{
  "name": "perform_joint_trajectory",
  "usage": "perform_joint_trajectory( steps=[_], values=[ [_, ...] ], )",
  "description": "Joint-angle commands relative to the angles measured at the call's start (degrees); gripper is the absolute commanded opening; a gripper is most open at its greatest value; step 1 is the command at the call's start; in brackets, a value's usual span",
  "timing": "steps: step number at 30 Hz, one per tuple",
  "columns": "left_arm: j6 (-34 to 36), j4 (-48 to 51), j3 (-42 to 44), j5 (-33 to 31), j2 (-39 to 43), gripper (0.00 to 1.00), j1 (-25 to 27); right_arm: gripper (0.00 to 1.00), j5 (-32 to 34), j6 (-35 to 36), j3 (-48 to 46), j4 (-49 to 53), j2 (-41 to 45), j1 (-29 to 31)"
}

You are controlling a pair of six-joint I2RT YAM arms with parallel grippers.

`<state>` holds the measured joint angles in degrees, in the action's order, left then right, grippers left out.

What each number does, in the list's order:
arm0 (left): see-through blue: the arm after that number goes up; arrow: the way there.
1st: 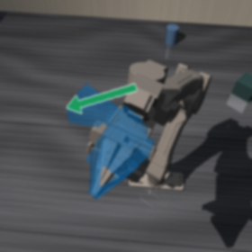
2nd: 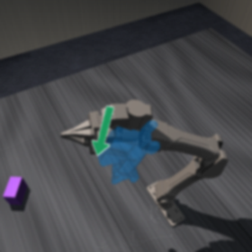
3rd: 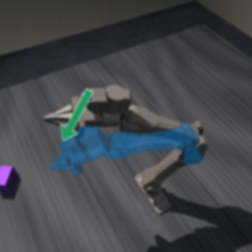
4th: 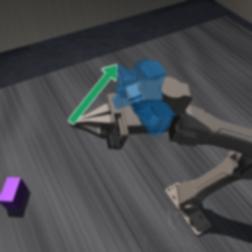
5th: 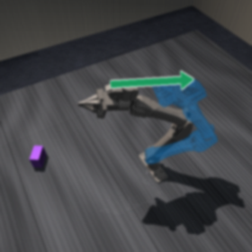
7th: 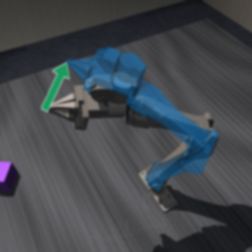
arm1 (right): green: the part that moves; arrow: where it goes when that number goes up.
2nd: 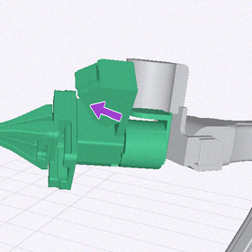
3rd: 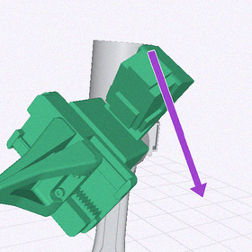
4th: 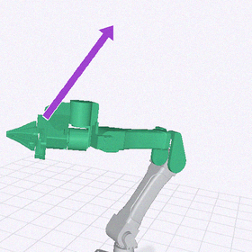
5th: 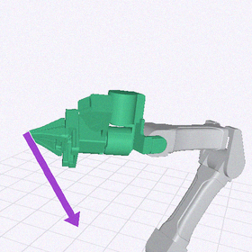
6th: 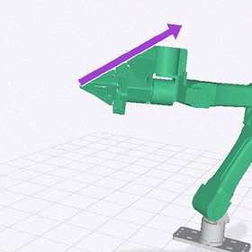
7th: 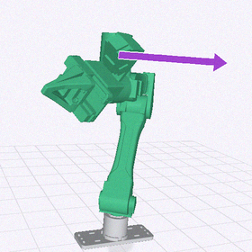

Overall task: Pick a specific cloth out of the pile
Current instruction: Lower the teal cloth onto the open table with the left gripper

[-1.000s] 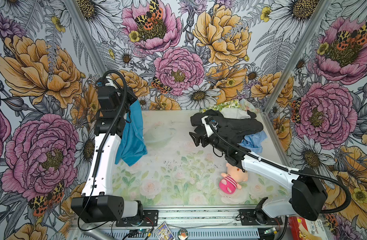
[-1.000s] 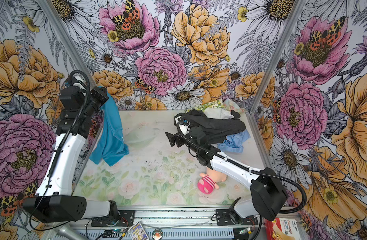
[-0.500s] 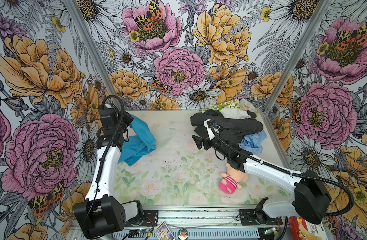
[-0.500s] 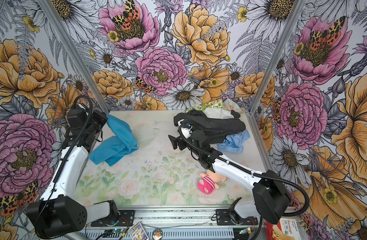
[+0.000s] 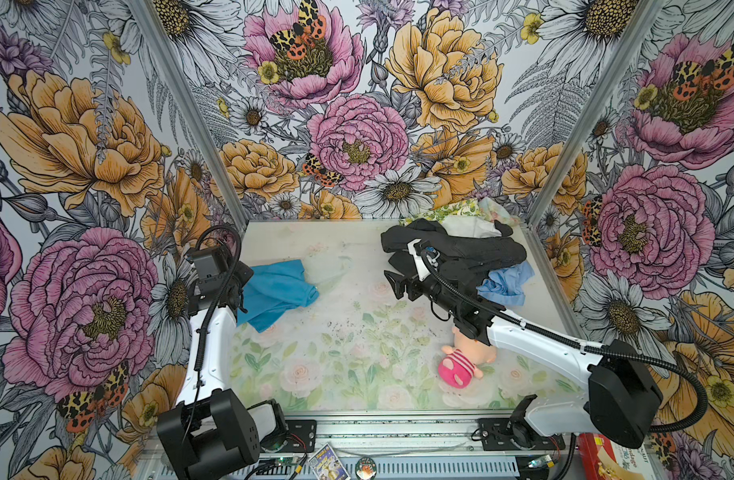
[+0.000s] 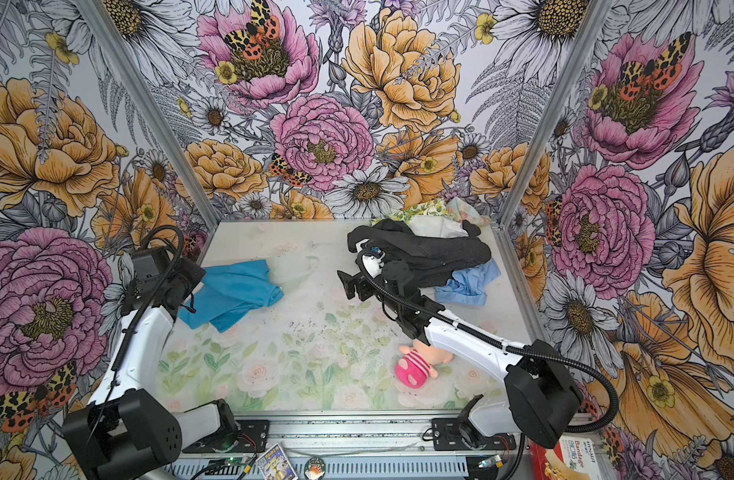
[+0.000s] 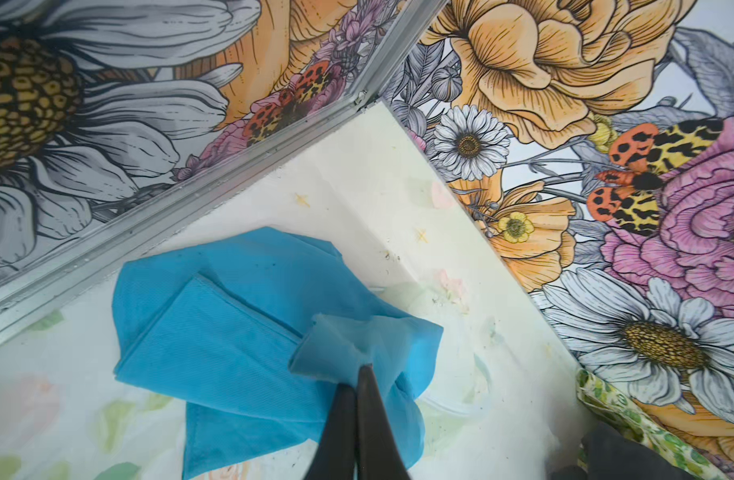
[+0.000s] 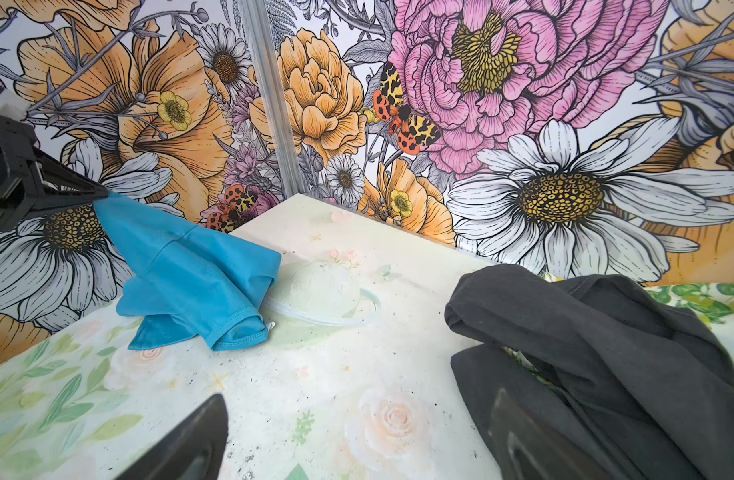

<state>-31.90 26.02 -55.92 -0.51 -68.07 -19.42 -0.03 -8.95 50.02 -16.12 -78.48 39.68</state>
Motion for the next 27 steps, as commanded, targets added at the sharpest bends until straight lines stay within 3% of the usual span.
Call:
perform_joint_trajectory(
  steps=[1,6,14,22,27],
  values=[
    [5.7,3.2,-1.3,-7.1,-0.9,0.00,0.5,0.99,-0.3,-0.5,0.2,-1.7,-0.7,-0.6],
    [10.3,6.6,-4.2,-13.2,-2.8,0.00,1.4,0.99,-0.7,-0.5,0.2,-1.5,-0.9,-1.0],
    [16.1,11.2,-8.0,-16.4,-4.7,0.00,1.9,0.99,-1.1,-0.6,-0.2,-1.5,-0.8,-1.9],
    [23.6,12.5,-8.4,-31.0,-7.3,0.00,9.3,0.99,-3.0,0.5,1.0,0.3,-1.6,-1.9],
    [25.8,13.1,-9.0,-36.7,-12.3,0.00,14.5,0.99,-2.7,0.2,-0.5,-0.9,-1.0,-1.8]
  ],
)
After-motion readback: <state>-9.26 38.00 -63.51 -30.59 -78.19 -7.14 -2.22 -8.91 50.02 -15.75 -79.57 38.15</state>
